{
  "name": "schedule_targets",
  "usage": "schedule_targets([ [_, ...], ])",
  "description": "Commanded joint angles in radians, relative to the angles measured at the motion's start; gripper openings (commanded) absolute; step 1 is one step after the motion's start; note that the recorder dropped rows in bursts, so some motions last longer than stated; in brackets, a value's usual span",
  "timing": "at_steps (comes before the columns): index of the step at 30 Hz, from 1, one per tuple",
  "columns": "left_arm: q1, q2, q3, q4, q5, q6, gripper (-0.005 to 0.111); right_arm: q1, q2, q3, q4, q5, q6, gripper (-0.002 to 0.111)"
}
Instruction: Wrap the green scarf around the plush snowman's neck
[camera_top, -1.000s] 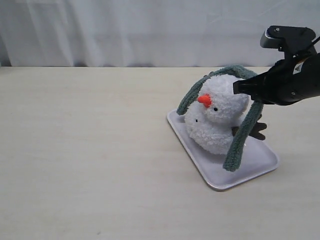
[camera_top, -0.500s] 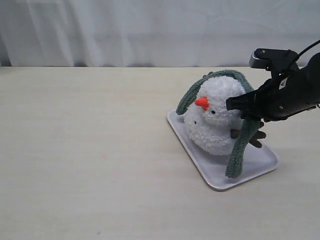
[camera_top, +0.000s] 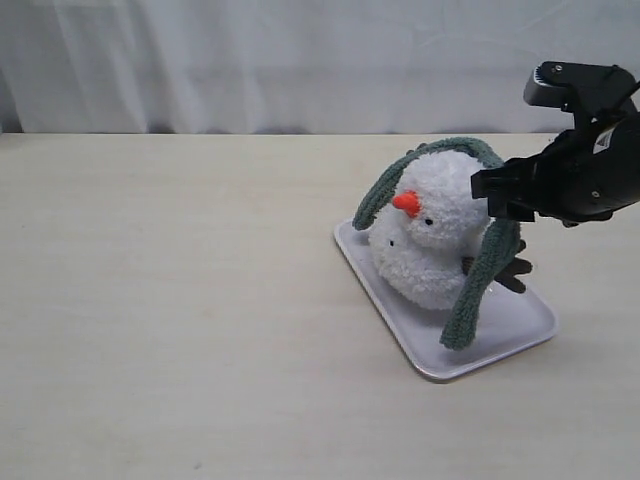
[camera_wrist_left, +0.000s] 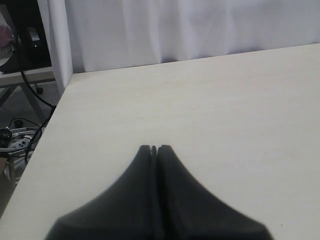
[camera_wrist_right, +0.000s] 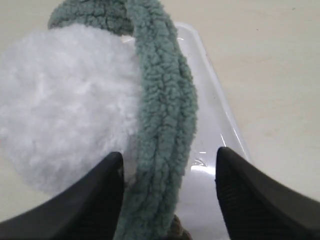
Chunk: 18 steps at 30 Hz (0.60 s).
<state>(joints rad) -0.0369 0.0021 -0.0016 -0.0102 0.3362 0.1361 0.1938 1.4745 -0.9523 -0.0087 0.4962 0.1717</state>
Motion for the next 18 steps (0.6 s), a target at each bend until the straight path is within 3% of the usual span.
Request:
schedule_targets([
  [1, -0.01, -0.002, 0.002, 0.0, -0.013, -0.002, 0.0, -0.006, -0.057, -0.002, 0.001, 0.056, -0.022, 0.053],
  [7, -0.01, -0.002, 0.002, 0.0, -0.013, -0.002, 0.0, -0.006, -0.149, -0.002, 0.045, 0.129, -0.043, 0.05],
  [15, -0.01, -0.002, 0.002, 0.0, -0.013, -0.002, 0.0, -0.006, -0.162, 0.007, 0.338, 0.354, -0.428, 0.007],
  [18, -0.01, -0.002, 0.002, 0.0, -0.013, -0.002, 0.0, -0.006, -0.162, 0.045, 0.313, 0.338, -0.417, 0.004],
])
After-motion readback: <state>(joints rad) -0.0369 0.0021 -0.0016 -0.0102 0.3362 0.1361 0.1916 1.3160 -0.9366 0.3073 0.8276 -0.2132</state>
